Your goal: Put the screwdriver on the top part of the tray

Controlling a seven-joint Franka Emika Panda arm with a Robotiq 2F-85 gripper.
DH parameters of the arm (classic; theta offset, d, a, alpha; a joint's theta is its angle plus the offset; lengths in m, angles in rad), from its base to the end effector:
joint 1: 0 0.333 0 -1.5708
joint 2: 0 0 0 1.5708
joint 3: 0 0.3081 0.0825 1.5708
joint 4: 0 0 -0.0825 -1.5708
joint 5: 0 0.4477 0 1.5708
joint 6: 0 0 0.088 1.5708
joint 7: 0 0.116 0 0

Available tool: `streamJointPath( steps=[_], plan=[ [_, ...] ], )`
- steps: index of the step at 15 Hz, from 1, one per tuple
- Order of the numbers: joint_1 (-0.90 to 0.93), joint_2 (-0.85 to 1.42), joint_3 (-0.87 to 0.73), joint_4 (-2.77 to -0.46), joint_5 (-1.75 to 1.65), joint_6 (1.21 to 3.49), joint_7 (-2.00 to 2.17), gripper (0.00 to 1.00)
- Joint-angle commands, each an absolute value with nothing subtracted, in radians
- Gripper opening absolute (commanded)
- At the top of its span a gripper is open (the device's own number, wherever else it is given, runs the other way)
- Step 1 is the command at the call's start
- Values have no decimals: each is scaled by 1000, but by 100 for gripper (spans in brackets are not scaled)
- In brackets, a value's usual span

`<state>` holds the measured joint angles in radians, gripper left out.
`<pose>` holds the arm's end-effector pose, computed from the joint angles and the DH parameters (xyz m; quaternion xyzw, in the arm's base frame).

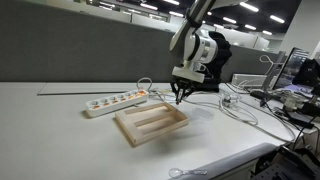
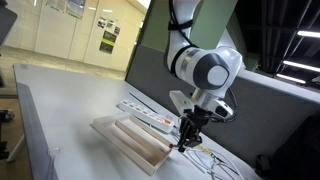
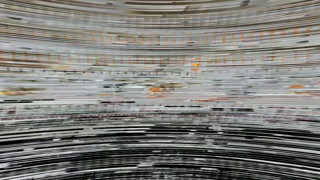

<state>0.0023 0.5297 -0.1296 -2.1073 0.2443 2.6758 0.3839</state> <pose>0.6021 -0.0884 0.0954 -0.9374 0.3464 -0.0210 0.0277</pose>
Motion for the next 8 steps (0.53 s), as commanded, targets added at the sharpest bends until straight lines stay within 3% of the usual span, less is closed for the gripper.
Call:
streamJointPath(
  steps=[1,8],
  plan=[
    [32,539,-99,-2067,273,2661,465,7],
    [125,647,-95,-1968,286,2699,609,7]
  ],
)
